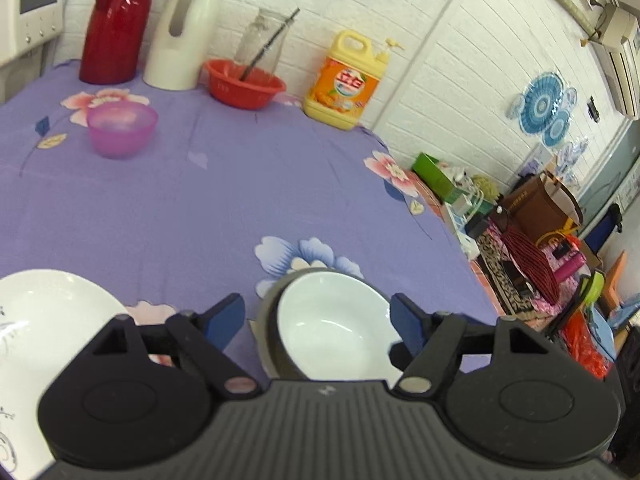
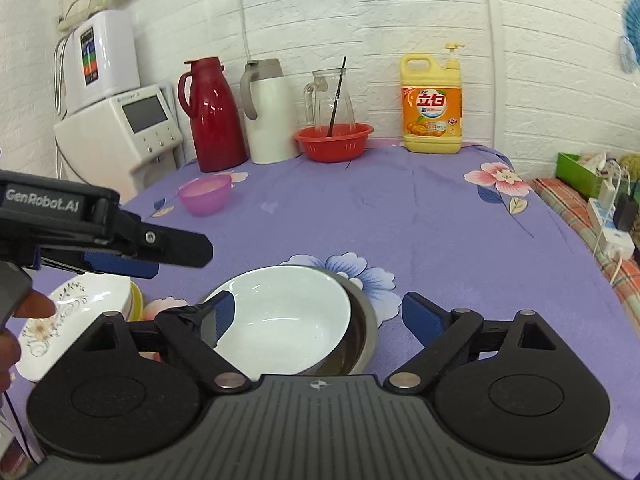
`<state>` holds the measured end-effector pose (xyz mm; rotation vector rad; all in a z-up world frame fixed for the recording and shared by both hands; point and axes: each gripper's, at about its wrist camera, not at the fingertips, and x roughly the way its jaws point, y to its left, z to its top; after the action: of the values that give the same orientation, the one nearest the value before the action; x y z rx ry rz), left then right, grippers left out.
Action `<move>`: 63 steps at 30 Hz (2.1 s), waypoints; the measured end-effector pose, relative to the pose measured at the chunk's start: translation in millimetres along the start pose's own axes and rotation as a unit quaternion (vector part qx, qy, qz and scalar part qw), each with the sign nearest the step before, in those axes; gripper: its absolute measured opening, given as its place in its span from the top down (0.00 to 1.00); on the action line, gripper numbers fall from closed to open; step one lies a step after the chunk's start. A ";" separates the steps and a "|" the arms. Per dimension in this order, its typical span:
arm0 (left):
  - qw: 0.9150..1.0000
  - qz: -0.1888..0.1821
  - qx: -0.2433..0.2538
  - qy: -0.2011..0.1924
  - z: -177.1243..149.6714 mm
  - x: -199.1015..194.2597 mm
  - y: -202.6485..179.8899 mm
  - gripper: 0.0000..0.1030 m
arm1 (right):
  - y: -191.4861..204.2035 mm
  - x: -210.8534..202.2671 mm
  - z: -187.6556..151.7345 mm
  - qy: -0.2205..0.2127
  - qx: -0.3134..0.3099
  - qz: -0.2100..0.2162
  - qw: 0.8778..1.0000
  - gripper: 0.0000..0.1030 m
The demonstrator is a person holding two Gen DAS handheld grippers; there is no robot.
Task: Organize plates and bowls
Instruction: 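Lift the floral-rimmed bowl and lower it into the steel bowl, open left gripper, then move the left gripper past the plate stack to the pink plastic bowl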
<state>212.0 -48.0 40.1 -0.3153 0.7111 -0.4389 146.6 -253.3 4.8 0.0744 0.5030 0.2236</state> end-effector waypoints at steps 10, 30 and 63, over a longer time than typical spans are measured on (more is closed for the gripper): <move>0.994 0.089 -0.024 -0.053 -7.8 -26.2 43.9 0.29 | 11.0 1.4 -21.9 0.009 0.068 0.019 0.997 0.00; 0.990 0.107 -0.069 -0.059 13.5 -41.3 132.4 0.29 | 47.5 34.2 23.2 0.006 -0.032 -0.060 0.998 0.00; 0.979 0.186 -0.009 -0.087 155.7 -45.3 219.0 0.29 | 114.4 186.0 137.3 0.039 -0.124 0.038 0.991 0.00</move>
<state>349.0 183.3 84.7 -0.2265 0.5864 -0.0480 349.6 -101.2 51.8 -0.1587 0.5469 0.3635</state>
